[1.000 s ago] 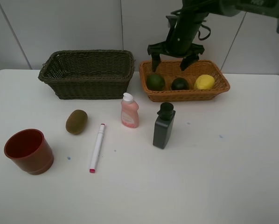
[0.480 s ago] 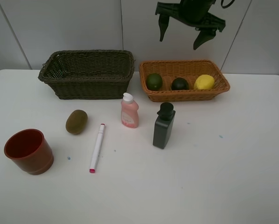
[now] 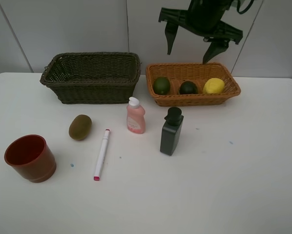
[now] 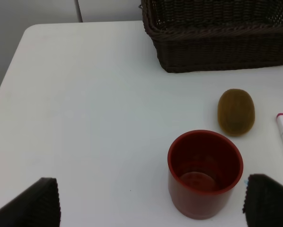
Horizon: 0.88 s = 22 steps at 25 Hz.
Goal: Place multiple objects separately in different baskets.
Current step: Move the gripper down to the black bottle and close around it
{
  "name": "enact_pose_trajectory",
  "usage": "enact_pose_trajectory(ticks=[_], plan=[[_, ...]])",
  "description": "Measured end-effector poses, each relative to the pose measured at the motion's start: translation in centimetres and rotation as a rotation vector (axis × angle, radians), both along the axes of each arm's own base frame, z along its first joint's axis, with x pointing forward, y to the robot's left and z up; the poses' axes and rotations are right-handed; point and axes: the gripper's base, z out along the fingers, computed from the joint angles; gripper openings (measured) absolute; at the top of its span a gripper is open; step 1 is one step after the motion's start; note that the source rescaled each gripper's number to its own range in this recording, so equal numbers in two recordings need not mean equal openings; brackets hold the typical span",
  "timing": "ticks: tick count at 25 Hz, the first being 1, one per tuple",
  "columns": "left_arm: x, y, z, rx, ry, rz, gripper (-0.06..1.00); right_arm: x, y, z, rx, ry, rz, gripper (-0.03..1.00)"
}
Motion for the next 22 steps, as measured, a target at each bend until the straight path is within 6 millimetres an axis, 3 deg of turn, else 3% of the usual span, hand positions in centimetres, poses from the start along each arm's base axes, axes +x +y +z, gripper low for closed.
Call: enact_pose_trajectory(ticks=[6, 11, 22], plan=[[0.0, 0.0, 0.0, 0.0, 0.0, 0.0, 1.0, -4.6, -0.4, -2.4, -0.099, 0.103, 0.041, 0.76], [0.0, 0.0, 0.0, 0.0, 0.0, 0.0, 1.0, -6.9, 0.7, -4.3, -0.117, 0.168, 0.08, 0.76], [0.0, 0.0, 0.0, 0.0, 0.0, 0.0, 1.0, -7.4, 2.6, -5.3, -0.007, 0.148, 0.096, 0.76]])
